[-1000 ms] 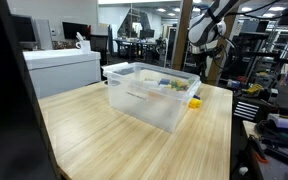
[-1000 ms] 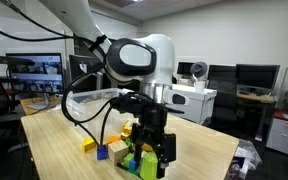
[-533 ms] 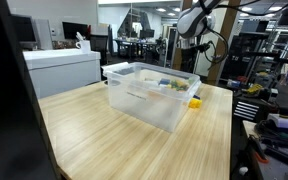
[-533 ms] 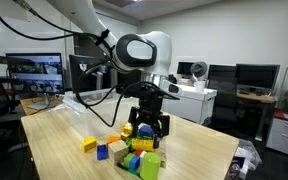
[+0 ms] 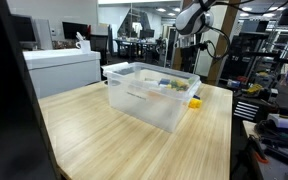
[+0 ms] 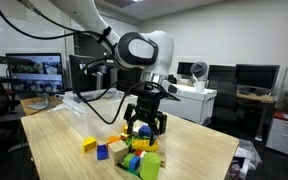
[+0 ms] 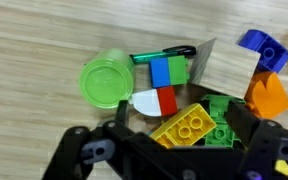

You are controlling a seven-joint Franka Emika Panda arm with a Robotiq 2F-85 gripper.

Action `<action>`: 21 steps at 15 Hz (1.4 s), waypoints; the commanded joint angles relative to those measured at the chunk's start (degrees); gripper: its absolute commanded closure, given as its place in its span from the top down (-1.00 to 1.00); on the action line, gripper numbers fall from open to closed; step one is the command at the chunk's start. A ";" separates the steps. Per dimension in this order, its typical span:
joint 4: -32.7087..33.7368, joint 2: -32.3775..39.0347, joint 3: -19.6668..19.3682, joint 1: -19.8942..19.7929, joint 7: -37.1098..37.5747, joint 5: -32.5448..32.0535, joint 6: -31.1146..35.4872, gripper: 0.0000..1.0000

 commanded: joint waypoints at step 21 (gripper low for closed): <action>-12.17 0.06 2.39 3.50 2.04 -2.02 15.77 -0.81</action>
